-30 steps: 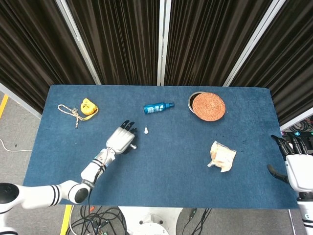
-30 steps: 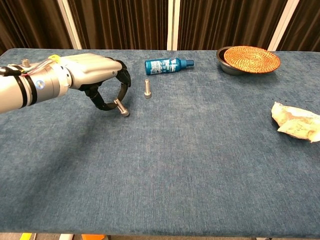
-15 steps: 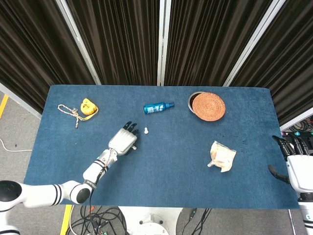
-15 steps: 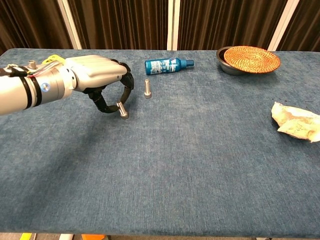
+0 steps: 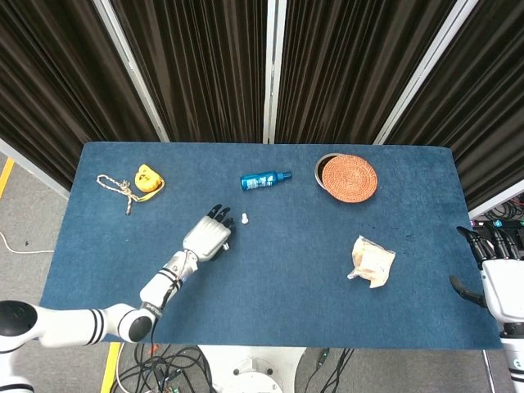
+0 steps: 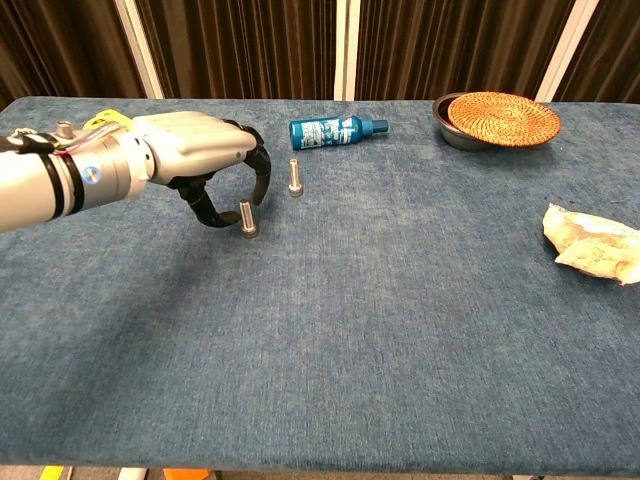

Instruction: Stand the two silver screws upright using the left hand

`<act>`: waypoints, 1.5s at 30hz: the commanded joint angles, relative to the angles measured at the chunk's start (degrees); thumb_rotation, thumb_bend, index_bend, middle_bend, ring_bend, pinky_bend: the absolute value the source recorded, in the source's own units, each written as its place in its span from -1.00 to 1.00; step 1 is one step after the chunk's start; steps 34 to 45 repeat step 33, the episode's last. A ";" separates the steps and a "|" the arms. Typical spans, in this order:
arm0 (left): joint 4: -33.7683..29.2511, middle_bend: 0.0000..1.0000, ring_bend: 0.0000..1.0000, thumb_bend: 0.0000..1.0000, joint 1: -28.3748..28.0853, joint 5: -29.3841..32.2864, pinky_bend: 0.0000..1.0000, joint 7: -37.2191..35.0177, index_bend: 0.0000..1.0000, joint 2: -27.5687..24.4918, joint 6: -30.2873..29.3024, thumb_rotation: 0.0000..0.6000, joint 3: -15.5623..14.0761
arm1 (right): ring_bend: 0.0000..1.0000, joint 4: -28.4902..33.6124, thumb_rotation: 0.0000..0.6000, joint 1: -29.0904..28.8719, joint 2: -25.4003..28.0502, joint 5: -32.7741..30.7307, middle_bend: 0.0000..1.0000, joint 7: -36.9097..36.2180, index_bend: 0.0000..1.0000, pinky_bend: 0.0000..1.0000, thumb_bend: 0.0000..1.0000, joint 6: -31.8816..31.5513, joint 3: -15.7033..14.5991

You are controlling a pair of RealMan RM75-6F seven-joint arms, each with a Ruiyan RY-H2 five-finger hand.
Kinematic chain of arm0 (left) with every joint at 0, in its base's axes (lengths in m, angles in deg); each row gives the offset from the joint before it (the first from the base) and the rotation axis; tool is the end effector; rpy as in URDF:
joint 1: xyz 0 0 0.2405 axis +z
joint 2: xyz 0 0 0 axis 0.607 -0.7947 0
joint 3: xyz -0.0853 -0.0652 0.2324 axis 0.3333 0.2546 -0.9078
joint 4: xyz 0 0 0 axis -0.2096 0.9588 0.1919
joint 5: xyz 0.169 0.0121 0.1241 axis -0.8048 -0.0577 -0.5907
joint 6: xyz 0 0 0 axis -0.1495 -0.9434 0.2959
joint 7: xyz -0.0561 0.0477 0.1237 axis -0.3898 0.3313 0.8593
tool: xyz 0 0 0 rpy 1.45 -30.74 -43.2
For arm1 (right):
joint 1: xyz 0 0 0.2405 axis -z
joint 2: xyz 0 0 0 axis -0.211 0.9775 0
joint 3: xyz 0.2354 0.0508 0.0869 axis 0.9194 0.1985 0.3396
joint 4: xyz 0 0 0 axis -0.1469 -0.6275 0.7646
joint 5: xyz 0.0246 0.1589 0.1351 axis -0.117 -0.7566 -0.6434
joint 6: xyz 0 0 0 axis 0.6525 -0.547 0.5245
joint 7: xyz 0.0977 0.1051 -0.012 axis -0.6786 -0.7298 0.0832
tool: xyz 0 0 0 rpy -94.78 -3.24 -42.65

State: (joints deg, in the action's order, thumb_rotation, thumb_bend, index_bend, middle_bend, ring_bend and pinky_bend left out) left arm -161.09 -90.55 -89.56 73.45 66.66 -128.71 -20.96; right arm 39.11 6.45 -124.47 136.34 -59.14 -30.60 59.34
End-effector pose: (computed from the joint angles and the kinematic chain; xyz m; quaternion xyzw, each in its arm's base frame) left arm -0.1033 0.3424 -0.0514 -0.8284 -0.2842 -0.2910 0.3851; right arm -0.2838 -0.1910 0.2030 0.6088 -0.3458 0.3920 0.5968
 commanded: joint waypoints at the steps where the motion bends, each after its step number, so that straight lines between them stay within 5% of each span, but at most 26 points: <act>1: -1.38 -0.61 -0.94 -0.26 0.63 -0.85 -1.00 -1.62 -0.37 -0.92 -1.22 1.00 0.64 | -0.91 0.02 1.00 -0.05 0.04 0.03 -0.55 0.02 -0.75 -0.82 -0.72 0.04 0.03; 12: -6.99 -0.61 -0.94 -0.31 11.54 -9.55 -1.00 -19.74 -0.48 -11.45 -15.83 1.00 4.27 | -0.91 -0.90 1.00 -1.66 0.77 -0.26 -0.55 -1.93 -0.75 -0.82 -0.72 2.67 0.42; 24: -8.84 -0.61 -0.94 -0.38 31.82 -16.59 -1.00 -28.70 -0.46 -26.24 -33.56 1.00 -4.25 | -0.92 -3.72 1.00 -2.75 -0.43 1.33 -0.58 -5.85 -0.74 -0.82 -0.72 3.50 0.06; 33: -8.03 -0.61 -0.94 -0.44 44.73 -22.72 -1.00 -32.02 -0.46 -27.54 -46.00 1.00 -9.38 | -0.94 -4.21 1.00 -1.70 -1.93 2.18 -0.60 -6.63 -0.74 -0.82 -0.72 2.24 -1.07; 45: -8.03 -0.61 -0.94 -0.44 44.73 -22.72 -1.00 -32.02 -0.46 -27.54 -46.00 1.00 -9.38 | -0.94 -4.21 1.00 -1.70 -1.93 2.18 -0.60 -6.63 -0.74 -0.82 -0.72 2.24 -1.07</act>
